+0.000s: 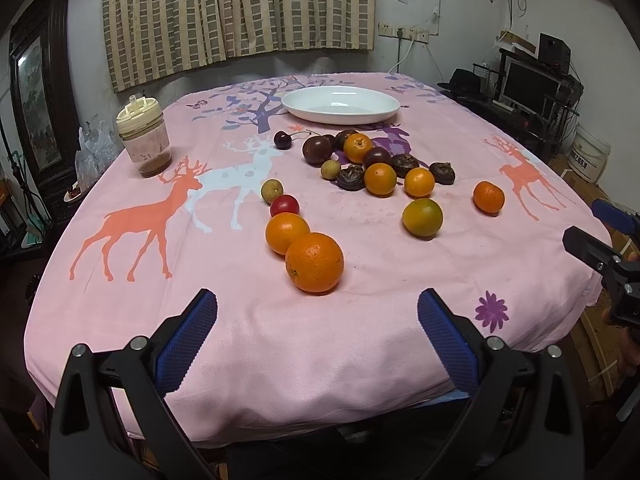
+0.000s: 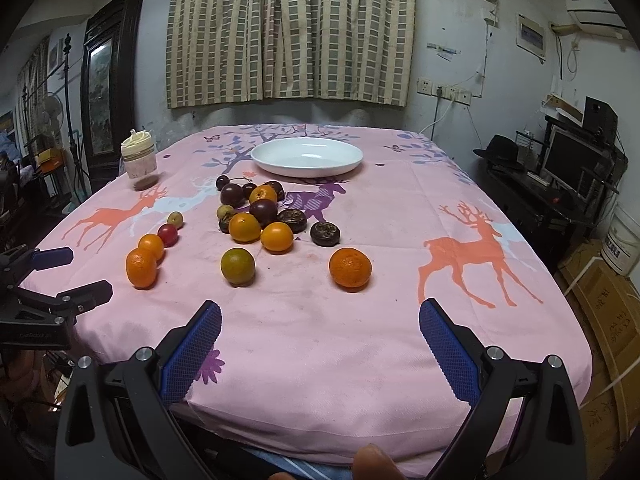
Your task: Organize fruits
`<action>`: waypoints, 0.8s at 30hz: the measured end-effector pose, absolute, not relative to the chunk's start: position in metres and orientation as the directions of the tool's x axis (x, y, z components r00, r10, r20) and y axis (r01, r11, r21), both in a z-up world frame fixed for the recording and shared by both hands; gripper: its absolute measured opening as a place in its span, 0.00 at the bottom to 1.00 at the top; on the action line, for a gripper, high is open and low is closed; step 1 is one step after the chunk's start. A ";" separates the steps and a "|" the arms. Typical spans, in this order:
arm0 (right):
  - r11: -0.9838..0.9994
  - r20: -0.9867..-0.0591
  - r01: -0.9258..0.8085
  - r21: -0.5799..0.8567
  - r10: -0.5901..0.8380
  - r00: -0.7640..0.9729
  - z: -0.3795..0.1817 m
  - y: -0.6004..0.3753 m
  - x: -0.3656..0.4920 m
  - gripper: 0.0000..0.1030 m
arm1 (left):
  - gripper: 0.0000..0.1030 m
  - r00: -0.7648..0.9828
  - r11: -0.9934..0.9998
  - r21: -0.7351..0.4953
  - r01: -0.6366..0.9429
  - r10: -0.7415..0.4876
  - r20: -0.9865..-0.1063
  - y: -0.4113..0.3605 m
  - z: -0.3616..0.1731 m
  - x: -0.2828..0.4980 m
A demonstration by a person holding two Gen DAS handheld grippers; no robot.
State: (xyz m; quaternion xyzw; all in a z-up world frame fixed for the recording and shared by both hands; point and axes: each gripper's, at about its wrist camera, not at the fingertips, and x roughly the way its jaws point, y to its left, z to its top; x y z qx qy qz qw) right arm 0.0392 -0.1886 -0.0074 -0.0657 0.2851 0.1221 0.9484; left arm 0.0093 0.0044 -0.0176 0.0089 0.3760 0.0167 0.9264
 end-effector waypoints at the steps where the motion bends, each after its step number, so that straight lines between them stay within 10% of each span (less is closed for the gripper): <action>1: 0.962 -0.552 -0.268 -0.053 0.195 0.810 -0.007 -0.189 0.039 0.96 | 0.95 0.715 0.999 0.028 -0.024 0.037 -0.698 0.005 -0.018 0.010; 12: 0.961 -0.609 -0.225 0.157 0.274 0.745 -0.042 -0.209 0.078 0.96 | 0.95 0.718 0.999 0.033 -0.039 0.051 -0.694 0.027 -0.024 0.015; 24: 0.984 -0.702 -0.177 0.032 0.149 0.696 -0.060 -0.197 0.145 0.84 | 0.95 0.712 0.988 -0.095 0.123 -0.155 -0.685 0.055 -0.041 0.046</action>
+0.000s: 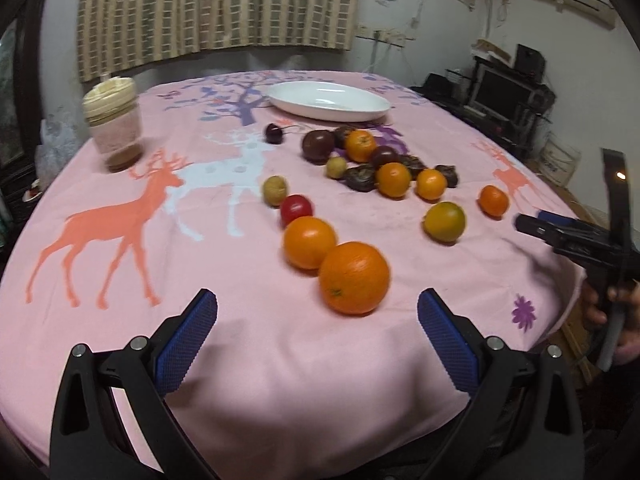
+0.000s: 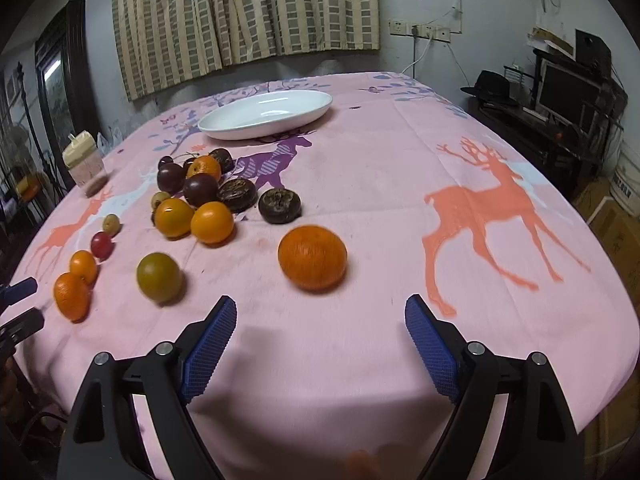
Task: Organize fruits
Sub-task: 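Grasp the large orange with the left tool while the right tool grasps a small orange, then carry both oranges over the white plate and open both tools to release them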
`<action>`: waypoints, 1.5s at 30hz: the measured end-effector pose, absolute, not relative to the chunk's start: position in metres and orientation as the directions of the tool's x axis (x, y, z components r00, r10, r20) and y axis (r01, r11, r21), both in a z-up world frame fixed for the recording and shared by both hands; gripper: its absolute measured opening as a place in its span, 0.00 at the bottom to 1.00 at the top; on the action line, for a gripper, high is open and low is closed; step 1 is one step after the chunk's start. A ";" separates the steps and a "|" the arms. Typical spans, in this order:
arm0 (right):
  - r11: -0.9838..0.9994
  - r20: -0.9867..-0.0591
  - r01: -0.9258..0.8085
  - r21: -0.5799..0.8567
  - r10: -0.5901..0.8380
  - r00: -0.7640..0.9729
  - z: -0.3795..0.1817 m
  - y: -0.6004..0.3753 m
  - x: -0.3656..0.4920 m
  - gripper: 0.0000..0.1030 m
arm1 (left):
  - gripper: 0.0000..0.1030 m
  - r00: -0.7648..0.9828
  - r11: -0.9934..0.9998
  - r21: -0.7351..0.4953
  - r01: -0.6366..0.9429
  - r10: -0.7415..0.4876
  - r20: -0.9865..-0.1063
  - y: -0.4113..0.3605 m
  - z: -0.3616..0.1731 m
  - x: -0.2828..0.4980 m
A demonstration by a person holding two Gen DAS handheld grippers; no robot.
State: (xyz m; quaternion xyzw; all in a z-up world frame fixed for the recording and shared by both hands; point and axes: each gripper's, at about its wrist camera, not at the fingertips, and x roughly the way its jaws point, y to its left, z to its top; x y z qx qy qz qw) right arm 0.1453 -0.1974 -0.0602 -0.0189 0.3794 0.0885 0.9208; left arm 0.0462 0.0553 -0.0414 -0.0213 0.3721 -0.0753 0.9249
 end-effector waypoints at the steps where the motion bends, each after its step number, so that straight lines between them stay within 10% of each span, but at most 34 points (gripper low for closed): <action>1: 0.982 -0.709 -0.186 0.022 0.146 0.690 -0.061 -0.194 0.152 0.84 | 0.95 0.711 0.985 -0.098 0.140 -0.169 -0.682 0.054 -0.042 0.048; 6: 0.979 -0.744 -0.203 0.011 0.144 0.653 -0.066 -0.185 0.180 0.81 | 0.95 0.697 0.974 -0.113 0.195 -0.219 -0.683 0.048 -0.047 0.057; 10: 0.979 -0.766 -0.199 0.042 0.160 0.623 -0.074 -0.188 0.187 0.42 | 0.78 0.675 0.969 -0.125 0.214 -0.239 -0.698 0.047 -0.050 0.061; 18: 0.978 -0.742 -0.204 0.040 0.166 0.649 -0.076 -0.191 0.177 0.41 | 0.73 0.634 0.964 -0.145 0.223 -0.256 -0.730 0.040 -0.059 0.073; 28: 0.978 -0.742 -0.204 0.036 0.163 0.650 -0.075 -0.191 0.176 0.41 | 0.43 0.586 0.964 -0.194 0.182 -0.265 -0.766 0.041 -0.069 0.088; 45: 0.950 -0.546 -0.283 0.132 0.308 0.779 0.020 -0.132 0.304 0.42 | 0.42 0.687 0.947 -0.191 0.257 -0.318 -0.654 0.053 0.044 0.242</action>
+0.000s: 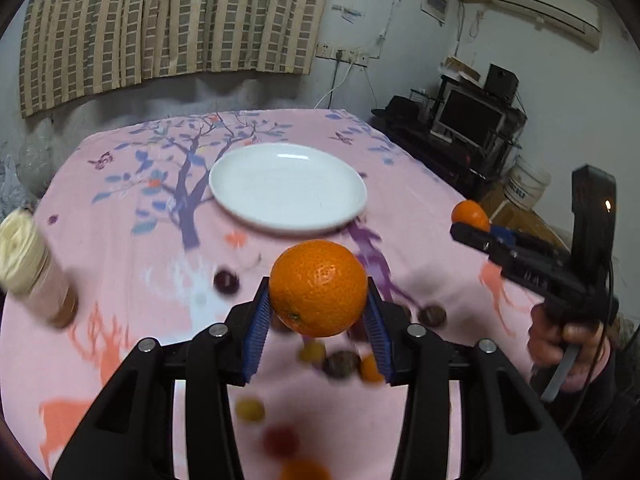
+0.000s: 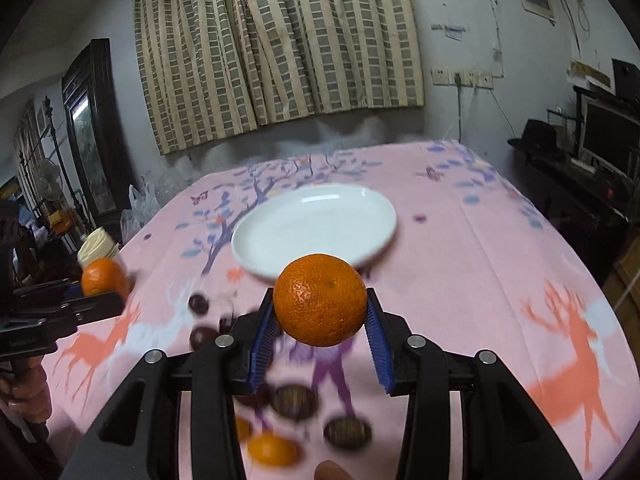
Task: Organize fruits
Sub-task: 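Carry both oranges over the white plate and open both tools to release them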
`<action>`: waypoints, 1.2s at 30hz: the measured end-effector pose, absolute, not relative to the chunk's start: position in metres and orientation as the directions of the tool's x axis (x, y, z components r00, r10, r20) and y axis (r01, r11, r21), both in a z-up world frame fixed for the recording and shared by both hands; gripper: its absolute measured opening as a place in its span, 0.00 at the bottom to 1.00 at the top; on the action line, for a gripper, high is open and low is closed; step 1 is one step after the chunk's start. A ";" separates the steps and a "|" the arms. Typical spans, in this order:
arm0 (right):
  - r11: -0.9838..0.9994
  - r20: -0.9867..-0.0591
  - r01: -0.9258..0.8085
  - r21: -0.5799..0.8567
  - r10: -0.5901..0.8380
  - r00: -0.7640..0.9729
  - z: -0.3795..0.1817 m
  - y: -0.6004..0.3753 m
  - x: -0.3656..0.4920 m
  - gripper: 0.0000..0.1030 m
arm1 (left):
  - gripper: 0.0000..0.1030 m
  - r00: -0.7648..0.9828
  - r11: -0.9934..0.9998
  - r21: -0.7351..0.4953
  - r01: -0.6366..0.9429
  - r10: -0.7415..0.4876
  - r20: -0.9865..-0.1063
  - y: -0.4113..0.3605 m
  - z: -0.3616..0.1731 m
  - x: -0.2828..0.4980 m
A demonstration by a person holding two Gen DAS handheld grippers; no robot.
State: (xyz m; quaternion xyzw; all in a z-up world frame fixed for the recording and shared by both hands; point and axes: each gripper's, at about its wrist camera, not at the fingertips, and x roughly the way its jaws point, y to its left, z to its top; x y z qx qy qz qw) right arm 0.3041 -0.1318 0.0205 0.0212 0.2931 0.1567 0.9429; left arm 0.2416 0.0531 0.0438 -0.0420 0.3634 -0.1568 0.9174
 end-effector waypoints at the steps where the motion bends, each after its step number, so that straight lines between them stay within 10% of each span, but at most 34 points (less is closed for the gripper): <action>1: 0.952 -0.557 -0.278 0.126 0.300 0.775 0.018 -0.125 0.322 0.42 | 0.42 0.680 0.948 -0.198 0.250 -0.317 -0.661 0.053 0.044 0.264; 15: 0.945 -0.766 -0.326 0.020 0.224 0.603 -0.051 -0.064 0.459 0.43 | 0.42 0.515 0.983 -0.133 0.131 -0.182 -0.838 0.040 -0.037 0.454; 19: 0.945 -0.749 -0.328 0.003 0.219 0.625 -0.044 -0.062 0.453 0.67 | 0.57 0.511 0.985 -0.124 0.118 -0.168 -0.843 0.041 -0.043 0.462; 23: 0.948 -0.713 -0.316 0.041 0.249 0.655 -0.013 -0.080 0.418 0.68 | 0.87 0.598 0.989 -0.106 0.103 -0.147 -0.788 0.048 -0.015 0.436; 36: 0.922 -0.640 -0.373 0.108 0.352 0.684 -0.014 -0.109 0.185 0.72 | 0.95 0.698 0.984 -0.065 0.163 -0.162 -0.697 0.079 0.014 0.209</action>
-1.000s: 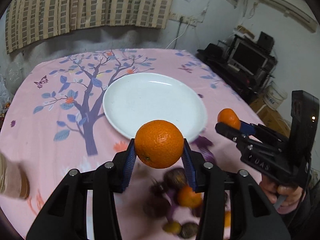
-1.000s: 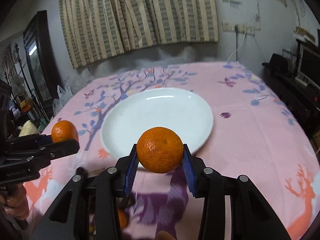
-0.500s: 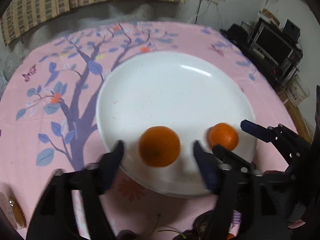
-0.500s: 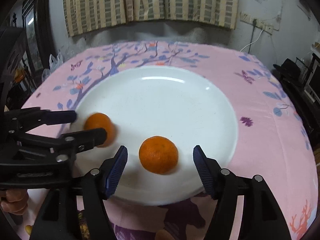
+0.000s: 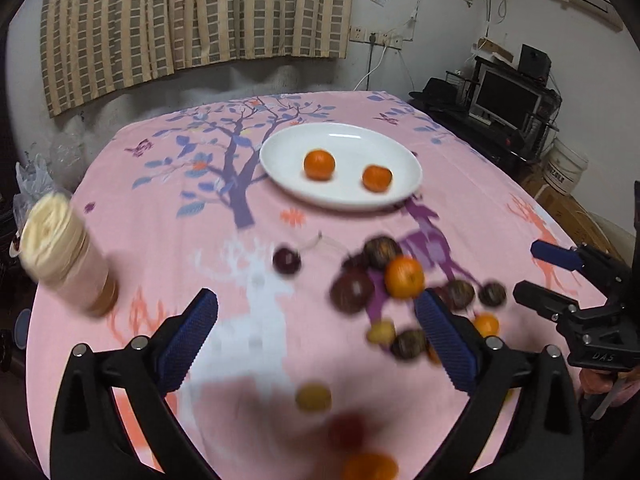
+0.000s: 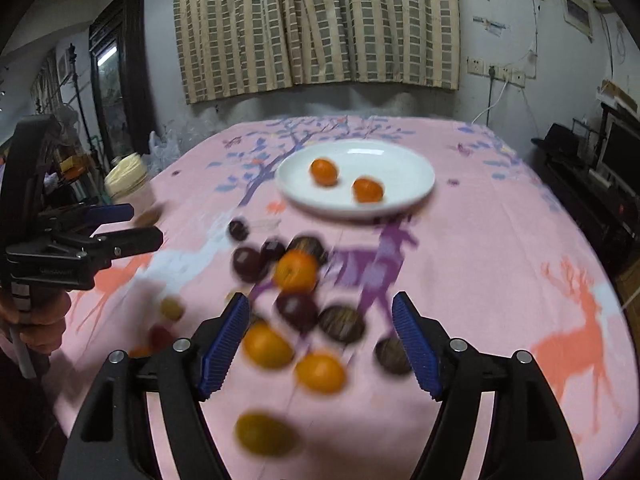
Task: Organize fruits
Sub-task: 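Carry both oranges over the white plate and open both tools to release them, then grasp an orange with the left tool while the right tool grasps the yellow-green citrus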
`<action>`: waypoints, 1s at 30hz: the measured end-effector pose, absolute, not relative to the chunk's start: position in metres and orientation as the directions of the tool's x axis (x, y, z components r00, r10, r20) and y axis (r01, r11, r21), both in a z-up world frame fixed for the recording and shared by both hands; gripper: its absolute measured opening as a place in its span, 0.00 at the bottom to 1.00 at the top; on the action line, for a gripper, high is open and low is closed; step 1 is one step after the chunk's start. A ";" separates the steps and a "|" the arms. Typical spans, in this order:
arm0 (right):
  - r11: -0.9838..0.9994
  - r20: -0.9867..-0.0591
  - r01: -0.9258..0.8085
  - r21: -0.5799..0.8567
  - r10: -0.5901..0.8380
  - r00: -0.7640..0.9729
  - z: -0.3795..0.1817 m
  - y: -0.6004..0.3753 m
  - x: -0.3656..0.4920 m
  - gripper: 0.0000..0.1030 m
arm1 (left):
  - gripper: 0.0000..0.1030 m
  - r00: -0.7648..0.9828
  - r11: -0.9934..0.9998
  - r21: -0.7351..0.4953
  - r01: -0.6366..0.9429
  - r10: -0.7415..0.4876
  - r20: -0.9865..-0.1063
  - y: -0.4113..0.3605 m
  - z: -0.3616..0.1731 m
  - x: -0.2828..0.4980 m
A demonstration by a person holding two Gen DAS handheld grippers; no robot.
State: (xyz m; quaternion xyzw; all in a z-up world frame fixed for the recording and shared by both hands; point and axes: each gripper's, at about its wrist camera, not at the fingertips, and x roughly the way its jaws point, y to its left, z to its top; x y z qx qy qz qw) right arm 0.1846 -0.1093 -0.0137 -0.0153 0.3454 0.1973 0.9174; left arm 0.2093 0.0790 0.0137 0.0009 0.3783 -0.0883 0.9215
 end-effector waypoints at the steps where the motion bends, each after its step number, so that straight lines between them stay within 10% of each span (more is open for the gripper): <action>1: 0.922 -0.642 -0.365 0.131 0.359 0.677 -0.021 -0.110 0.175 0.72 | 0.95 0.706 0.985 -0.068 0.158 -0.161 -0.690 0.080 0.009 0.192; 12: 0.931 -0.698 -0.350 0.107 0.321 0.640 -0.067 -0.099 0.154 0.71 | 0.95 0.690 0.969 -0.160 0.188 -0.247 -0.681 0.075 -0.042 0.101; 30: 0.907 -0.720 -0.410 0.099 0.350 0.600 -0.073 -0.087 0.154 0.35 | 0.95 0.668 0.971 -0.149 0.187 -0.237 -0.706 0.073 -0.053 0.096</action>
